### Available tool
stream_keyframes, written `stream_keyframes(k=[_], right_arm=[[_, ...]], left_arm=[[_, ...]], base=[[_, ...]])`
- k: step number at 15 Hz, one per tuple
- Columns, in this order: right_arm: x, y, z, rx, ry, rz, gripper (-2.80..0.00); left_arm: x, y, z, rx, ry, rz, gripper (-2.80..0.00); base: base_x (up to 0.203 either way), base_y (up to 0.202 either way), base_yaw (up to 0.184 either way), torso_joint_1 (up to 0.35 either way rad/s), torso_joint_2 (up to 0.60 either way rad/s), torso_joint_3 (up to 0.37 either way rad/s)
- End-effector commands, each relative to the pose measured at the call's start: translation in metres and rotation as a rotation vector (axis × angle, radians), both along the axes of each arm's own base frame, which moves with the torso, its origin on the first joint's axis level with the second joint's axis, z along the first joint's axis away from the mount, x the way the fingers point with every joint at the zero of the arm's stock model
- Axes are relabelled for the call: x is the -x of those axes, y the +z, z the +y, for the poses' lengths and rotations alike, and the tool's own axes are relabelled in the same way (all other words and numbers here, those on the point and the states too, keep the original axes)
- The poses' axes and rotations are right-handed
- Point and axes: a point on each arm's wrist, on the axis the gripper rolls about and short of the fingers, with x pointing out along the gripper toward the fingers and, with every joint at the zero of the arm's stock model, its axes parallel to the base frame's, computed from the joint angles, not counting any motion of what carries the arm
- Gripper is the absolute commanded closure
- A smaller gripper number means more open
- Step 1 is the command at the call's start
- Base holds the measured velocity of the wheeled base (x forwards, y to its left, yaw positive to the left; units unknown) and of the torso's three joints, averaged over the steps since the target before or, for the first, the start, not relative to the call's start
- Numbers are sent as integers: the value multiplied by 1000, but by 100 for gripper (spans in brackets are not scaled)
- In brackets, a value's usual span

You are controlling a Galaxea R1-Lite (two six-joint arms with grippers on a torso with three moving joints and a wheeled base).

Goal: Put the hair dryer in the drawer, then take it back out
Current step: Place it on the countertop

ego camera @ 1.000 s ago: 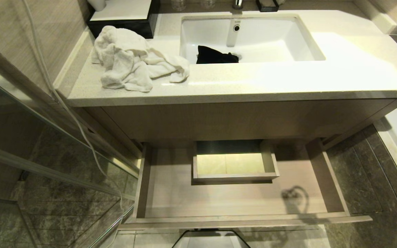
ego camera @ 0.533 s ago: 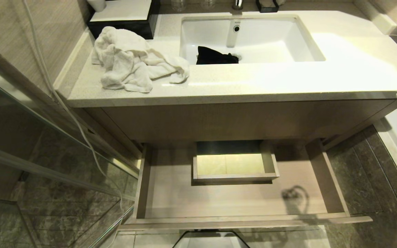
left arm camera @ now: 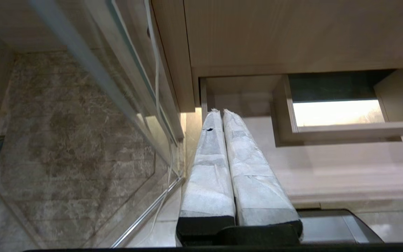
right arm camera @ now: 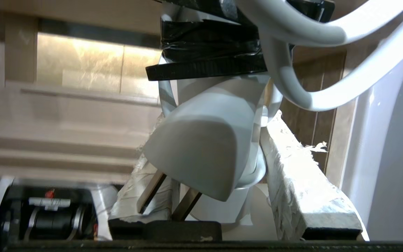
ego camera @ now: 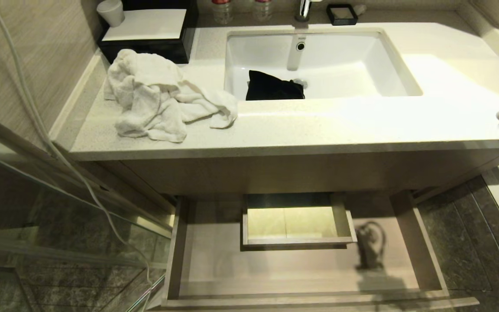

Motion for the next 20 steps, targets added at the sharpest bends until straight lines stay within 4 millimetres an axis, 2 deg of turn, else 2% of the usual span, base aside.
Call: stream_keyframes(k=[1, 7, 10, 13, 14, 20], right_arm=[[-7, 6, -3, 4, 1, -8, 0], [-30, 24, -13, 14, -8, -35, 0], [-48, 34, -24, 20, -26, -50, 0], [-68, 47, -48, 29, -83, -71, 0], [-73, 48, -57, 38, -101, -65, 0], [-97, 45, -84, 127, -98, -44, 0]], left_arm=[[0, 0, 0, 0, 0, 1, 0], [0, 0, 0, 0, 0, 1, 0], [0, 0, 0, 0, 0, -1, 0], [0, 0, 0, 0, 0, 0, 0], [0, 0, 0, 0, 0, 0, 0], [0, 0, 0, 0, 0, 0, 0]], base=[[0, 0, 0, 309, -27, 251], [0, 0, 0, 311, -92, 225], [0, 0, 0, 307, -128, 172], [0, 0, 0, 89, -36, 50], [0, 0, 0, 0, 0, 0], [0, 0, 0, 0, 0, 0]])
